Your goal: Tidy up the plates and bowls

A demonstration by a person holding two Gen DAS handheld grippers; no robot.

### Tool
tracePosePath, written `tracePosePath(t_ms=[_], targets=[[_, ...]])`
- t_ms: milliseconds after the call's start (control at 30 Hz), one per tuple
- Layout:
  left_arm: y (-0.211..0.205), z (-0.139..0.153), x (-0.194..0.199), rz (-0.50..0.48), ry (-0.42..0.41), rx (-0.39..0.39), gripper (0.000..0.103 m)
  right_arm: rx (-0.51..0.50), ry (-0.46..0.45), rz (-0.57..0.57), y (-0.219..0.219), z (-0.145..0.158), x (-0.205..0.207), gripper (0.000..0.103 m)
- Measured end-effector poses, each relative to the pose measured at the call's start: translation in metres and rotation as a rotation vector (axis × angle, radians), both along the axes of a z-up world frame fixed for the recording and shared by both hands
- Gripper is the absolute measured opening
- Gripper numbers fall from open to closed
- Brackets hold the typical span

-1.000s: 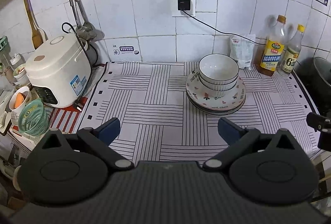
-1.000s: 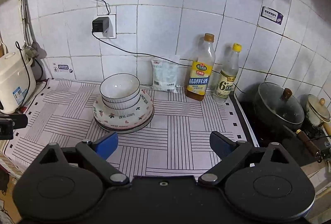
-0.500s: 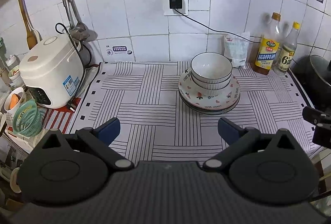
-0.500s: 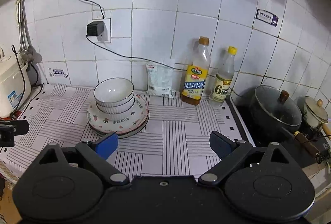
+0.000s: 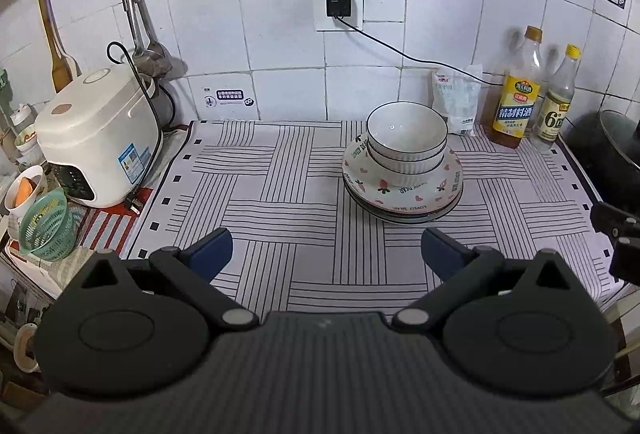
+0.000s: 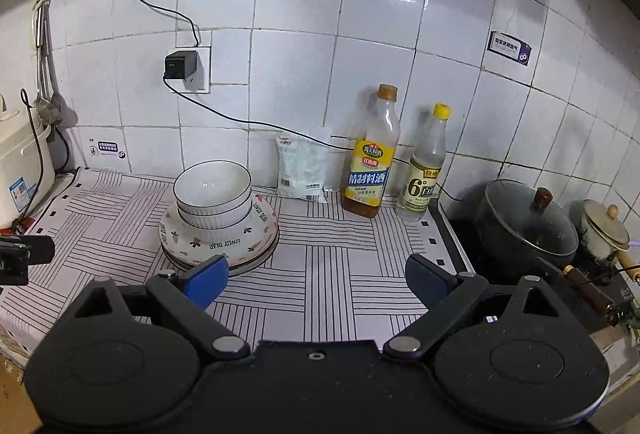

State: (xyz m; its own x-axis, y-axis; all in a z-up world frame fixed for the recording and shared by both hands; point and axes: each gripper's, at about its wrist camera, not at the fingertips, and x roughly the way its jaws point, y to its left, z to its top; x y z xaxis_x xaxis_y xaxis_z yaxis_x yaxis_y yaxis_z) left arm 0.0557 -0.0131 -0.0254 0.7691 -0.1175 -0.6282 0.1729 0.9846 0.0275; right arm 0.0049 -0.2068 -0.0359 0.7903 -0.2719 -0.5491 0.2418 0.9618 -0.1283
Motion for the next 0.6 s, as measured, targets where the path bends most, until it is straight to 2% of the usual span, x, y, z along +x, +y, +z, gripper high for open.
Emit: tracePosePath(t_ms=[300, 600], targets=[[-0.0052, -0.0040, -0.0035, 0.011, -0.049, 0.030, 0.102, -0.004, 0.004, 0.000, -0.0002, -0.0042, -0.0023, 0.097], [-0.0072, -0.0042, -0.0032, 0.001, -0.057, 0.014, 0.102, 0.001, 0.015, -0.008, -0.0029, -0.0064, -0.0034, 0.097]])
